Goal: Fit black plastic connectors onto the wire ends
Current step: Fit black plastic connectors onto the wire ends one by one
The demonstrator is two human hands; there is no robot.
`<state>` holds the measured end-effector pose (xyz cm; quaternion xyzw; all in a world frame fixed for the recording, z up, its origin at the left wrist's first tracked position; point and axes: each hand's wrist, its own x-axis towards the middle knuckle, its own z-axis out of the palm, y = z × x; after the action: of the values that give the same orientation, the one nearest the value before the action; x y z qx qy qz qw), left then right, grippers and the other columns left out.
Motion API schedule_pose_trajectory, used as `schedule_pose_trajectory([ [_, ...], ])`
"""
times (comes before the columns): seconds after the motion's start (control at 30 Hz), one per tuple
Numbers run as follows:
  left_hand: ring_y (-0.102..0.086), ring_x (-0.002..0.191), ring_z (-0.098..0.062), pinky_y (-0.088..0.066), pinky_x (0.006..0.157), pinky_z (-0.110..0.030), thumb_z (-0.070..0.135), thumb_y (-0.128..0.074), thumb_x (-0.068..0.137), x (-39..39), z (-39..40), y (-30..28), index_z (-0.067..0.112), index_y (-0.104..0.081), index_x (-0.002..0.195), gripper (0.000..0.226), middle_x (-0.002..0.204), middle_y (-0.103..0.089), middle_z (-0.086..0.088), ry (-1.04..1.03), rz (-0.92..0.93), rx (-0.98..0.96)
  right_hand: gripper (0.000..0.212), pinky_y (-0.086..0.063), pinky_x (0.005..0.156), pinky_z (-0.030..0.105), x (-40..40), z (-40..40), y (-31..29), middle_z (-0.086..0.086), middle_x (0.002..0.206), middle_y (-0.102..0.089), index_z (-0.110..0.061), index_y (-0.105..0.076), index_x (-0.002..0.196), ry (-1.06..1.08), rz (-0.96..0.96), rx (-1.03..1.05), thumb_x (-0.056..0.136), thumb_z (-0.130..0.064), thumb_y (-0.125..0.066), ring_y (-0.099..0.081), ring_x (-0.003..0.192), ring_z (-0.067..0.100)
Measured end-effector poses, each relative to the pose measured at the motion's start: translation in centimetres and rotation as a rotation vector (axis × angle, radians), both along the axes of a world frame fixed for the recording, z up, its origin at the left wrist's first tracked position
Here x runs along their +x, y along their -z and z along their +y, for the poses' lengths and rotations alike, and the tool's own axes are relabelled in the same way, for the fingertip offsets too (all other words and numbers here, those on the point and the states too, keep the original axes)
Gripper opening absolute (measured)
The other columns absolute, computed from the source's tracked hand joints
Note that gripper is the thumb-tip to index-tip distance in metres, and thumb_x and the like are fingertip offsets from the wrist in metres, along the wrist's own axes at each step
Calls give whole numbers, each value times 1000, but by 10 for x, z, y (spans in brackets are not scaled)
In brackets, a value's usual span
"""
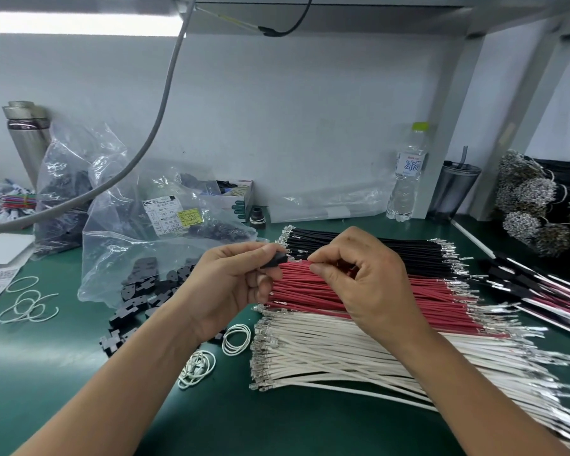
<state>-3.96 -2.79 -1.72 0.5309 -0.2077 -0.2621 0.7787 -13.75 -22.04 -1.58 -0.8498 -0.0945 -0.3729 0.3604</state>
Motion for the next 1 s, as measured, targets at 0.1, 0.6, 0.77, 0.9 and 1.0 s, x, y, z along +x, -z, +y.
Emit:
schedule_pose_trajectory([
  [0.1, -59, 48, -15, -51, 48, -22, 16, -70, 85, -1, -1, 0, 4, -80, 95, 18, 69, -70, -11, 7, 2, -1, 9, -52, 70, 28, 0, 1, 1, -13, 84, -62, -22, -77, 88, 0, -20, -4, 85, -14, -79, -64, 82, 13],
  [0.6, -56, 49, -12, -50, 49, -21, 19, -69, 88, 0, 1, -1, 6, -79, 97, 19, 70, -67, -8, 72, 28, -15, 5, -50, 68, 26, -3, 4, 0, -10, 84, -60, -16, -78, 91, -26, -55, -38, 87, -14, -77, -62, 79, 15],
  [0.77, -54, 48, -13, -48, 46, -22, 20, -74, 83, -1, 1, -1, -1, -77, 101, 28, 69, -66, -9, 54, 14, 41, 4, -50, 62, 30, -3, 3, 0, -12, 82, -57, -17, -78, 91, 60, -66, -185, 89, -19, -76, -57, 73, 10],
  [0.9, -54, 47, -14, -47, 45, -22, 24, -77, 79, -4, -3, 1, -1, -78, 99, 32, 66, -66, -9, -7, -9, 110, 4, -49, 60, 29, -2, 13, -1, -10, 82, -56, -15, -77, 89, 113, -68, -360, 90, -19, -75, -52, 71, 6],
  [1.0, -55, 49, -15, -48, 45, -23, 30, -77, 80, -9, -9, 2, -1, -78, 102, 37, 66, -66, -8, -30, -17, 110, 3, -49, 65, 26, 0, 14, 1, -14, 83, -56, -19, -75, 90, 99, 17, -278, 90, -21, -74, -55, 74, 5],
])
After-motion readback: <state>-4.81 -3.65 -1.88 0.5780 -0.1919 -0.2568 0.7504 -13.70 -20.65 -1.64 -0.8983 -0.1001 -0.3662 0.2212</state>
